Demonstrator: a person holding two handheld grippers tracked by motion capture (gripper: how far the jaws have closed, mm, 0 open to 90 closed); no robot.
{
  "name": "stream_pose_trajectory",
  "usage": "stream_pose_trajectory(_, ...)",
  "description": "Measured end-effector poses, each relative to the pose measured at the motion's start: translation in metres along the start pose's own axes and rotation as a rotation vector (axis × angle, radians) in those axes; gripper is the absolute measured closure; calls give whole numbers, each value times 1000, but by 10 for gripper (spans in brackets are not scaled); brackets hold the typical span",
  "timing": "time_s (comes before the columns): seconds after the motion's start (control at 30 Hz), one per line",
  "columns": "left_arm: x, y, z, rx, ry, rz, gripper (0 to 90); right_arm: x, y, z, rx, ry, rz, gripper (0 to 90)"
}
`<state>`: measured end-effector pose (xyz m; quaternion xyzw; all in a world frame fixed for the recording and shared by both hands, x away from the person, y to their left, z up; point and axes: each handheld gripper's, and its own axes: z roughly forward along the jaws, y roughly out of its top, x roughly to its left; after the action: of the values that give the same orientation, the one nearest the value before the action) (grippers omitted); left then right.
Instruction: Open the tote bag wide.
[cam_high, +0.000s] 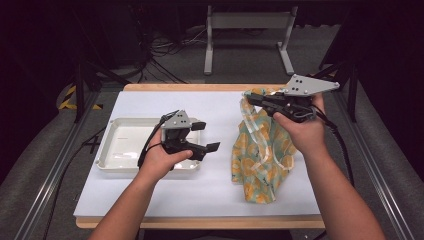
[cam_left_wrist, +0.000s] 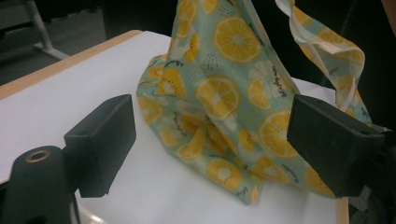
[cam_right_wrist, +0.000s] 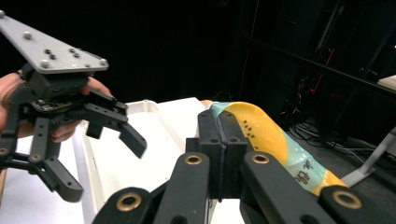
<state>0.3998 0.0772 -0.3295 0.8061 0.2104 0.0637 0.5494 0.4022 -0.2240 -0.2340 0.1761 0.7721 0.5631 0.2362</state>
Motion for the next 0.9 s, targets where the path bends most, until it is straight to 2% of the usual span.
stream_pose_trajectory(0.07, -1, 4, 8, -3, -28, -4, 165, 1, 0, 0, 2, 1, -3, 900)
stream_pose_trajectory(0.2, -7, 13, 22, -6, -41, 24, 189, 2, -1, 1, 2, 4, -4, 900)
stream_pose_trajectory(0.33, -12, 20, 31, -44, -79, 46, 209, 4, -1, 1, 4, 3, -13, 900)
stream_pose_trajectory(0.6, -13, 29, 43, -73, -92, 46, 255, 6, -2, 1, -11, 7, -18, 900)
stream_pose_trajectory(0.7, -12, 33, 49, -104, -137, 20, 257, 6, -3, 1, -12, 5, -20, 900)
stream_pose_trajectory(0.8, -13, 40, 53, -92, -131, 44, 267, 7, -3, 1, -11, 5, -22, 900)
stream_pose_trajectory(0.87, -14, 45, 58, -97, -161, 31, 297, 8, -4, 2, -13, 8, -20, 900)
stream_pose_trajectory(0.9, -14, 45, 58, -97, -161, 31, 323, 8, -4, 2, -13, 8, -20, 900)
